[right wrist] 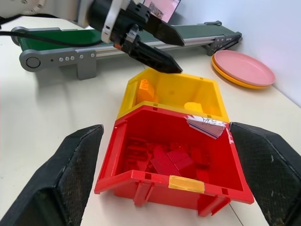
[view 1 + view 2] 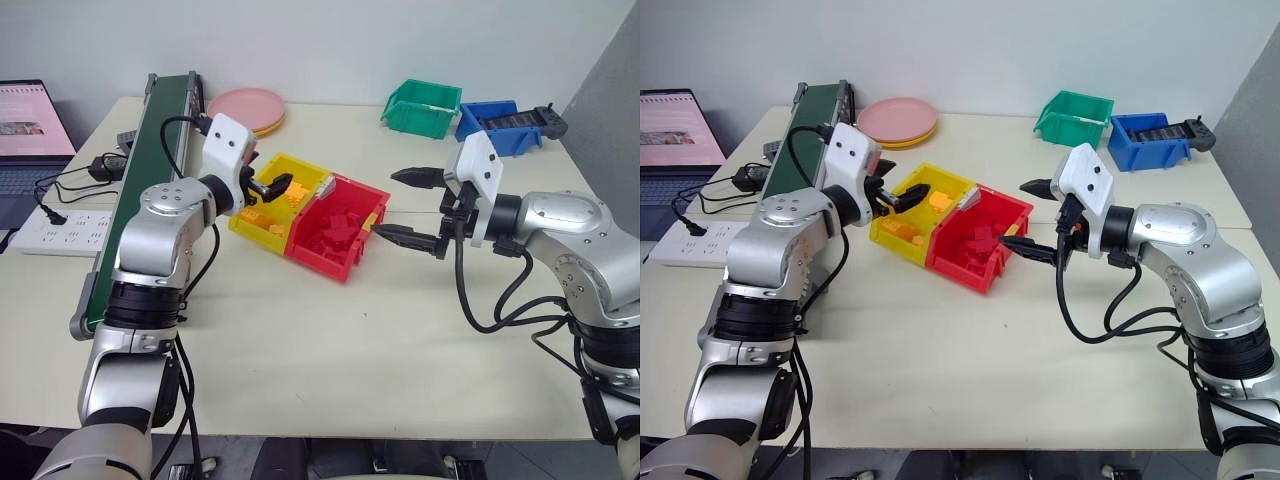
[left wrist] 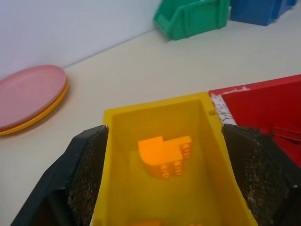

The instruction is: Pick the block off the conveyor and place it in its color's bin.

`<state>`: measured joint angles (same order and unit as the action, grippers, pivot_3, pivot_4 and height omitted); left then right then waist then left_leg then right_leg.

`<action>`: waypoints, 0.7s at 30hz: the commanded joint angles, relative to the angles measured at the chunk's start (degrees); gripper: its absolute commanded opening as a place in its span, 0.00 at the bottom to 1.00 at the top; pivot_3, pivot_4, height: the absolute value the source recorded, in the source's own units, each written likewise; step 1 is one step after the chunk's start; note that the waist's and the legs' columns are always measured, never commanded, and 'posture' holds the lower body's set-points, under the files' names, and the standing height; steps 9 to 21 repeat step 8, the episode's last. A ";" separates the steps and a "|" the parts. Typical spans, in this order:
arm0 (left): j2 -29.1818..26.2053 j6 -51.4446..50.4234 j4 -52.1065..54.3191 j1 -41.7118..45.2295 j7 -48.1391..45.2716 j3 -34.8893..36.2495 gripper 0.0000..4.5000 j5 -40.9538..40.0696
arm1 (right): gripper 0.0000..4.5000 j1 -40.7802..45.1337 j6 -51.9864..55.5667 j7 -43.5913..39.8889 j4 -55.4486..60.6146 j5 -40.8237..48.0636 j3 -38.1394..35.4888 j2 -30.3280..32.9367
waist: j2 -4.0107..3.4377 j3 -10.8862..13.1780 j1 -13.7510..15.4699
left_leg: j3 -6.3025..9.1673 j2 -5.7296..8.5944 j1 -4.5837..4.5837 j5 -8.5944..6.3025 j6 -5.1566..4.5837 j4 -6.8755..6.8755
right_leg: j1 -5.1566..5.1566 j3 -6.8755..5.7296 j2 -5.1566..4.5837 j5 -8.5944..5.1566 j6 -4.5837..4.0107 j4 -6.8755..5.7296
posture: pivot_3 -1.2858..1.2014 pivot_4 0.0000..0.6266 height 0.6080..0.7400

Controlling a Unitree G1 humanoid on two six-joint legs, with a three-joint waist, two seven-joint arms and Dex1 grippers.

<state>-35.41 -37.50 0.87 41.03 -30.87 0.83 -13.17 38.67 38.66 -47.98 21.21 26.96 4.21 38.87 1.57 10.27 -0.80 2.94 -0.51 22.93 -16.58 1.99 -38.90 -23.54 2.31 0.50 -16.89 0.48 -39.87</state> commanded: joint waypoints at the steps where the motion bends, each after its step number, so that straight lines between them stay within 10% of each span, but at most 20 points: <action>1: -4.09 -3.97 17.20 -10.42 -1.19 8.95 0.89 -3.91 | 1.00 -3.64 -9.30 -2.63 0.80 -1.30 -1.12 -1.02 | 0.00 0.00 -0.41 | -0.01 -0.01 0.01 0.00 0.01 0.01 | -0.01 0.01 0.00 -0.01 0.01 0.01 | 0.52 0.24 1.00; 8: -3.74 -10.44 30.76 -24.56 1.92 19.34 0.89 -8.45 | 1.00 -9.34 -16.65 -5.44 -1.04 -2.53 -2.28 -0.45 | 0.00 0.00 -0.60 | 0.05 -0.02 -0.16 -0.01 -0.02 -0.04 | 0.20 -0.06 -0.01 -0.01 0.01 -0.07 | 0.52 0.24 1.00; 21: -3.74 -10.44 30.76 -24.56 1.92 19.34 0.89 -8.45 | 1.00 -9.34 -16.65 -5.44 -1.04 -2.53 -2.28 -0.45 | 0.00 0.00 -0.60 | 0.05 -0.02 -0.16 -0.01 -0.02 -0.04 | 0.20 -0.06 -0.01 -0.01 0.01 -0.07 | 0.52 0.24 1.00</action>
